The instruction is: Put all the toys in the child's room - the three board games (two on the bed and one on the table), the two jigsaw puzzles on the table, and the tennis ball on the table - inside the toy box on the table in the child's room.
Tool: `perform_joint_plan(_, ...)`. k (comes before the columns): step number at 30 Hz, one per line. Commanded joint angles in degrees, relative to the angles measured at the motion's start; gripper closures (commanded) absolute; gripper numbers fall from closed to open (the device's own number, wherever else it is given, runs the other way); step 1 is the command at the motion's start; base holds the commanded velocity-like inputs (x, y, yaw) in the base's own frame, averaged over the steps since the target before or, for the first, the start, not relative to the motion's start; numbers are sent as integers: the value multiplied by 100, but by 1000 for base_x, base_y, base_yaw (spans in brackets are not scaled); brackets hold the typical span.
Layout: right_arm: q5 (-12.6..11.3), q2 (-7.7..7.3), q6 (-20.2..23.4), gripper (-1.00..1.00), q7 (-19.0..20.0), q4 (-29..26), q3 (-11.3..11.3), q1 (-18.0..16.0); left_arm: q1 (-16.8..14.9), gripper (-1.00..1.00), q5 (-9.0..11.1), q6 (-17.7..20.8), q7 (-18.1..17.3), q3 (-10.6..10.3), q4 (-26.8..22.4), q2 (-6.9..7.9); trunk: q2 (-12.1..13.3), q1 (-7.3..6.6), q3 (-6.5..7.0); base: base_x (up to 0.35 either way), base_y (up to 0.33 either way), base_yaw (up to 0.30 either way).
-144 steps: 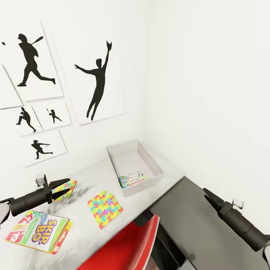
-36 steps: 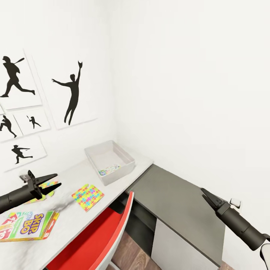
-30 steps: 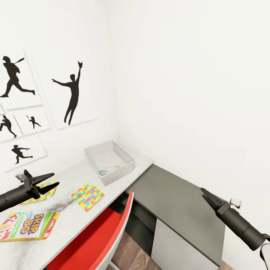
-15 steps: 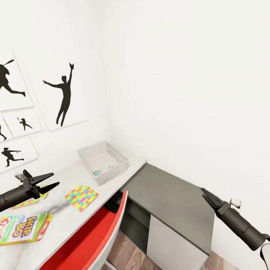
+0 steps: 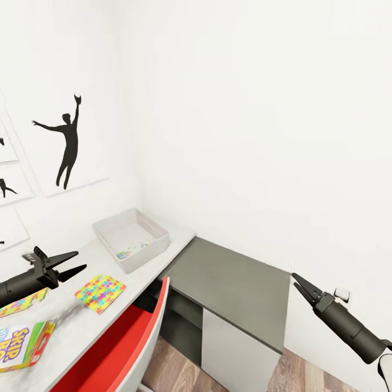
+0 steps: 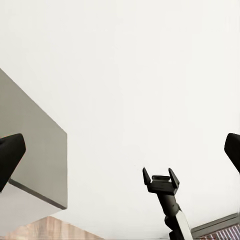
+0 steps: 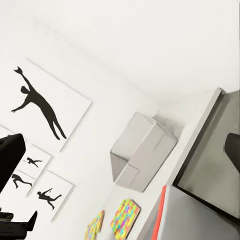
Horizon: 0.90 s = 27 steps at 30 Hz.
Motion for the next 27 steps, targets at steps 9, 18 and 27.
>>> perform_joint_plan(9, -13, 1, 34, -100, 8, 7, -7, -8, -3, -100, -8, 13, -14, -5, -20, -18, -13, 4, 41, 0, 0, -228)
perform_joint_plan(18, -13, 1, 34, -100, 2, 16, -7, -8, -3, -100, -9, 9, -12, -10, -34, -40, -13, 4, 95, 0, 0, -228)
perform_joint_plan(27, -13, 1, 34, -100, -1, 24, -7, -8, -3, -100, -15, 2, -4, -14, -35, -50, -13, 4, 149, 0, 0, -228)
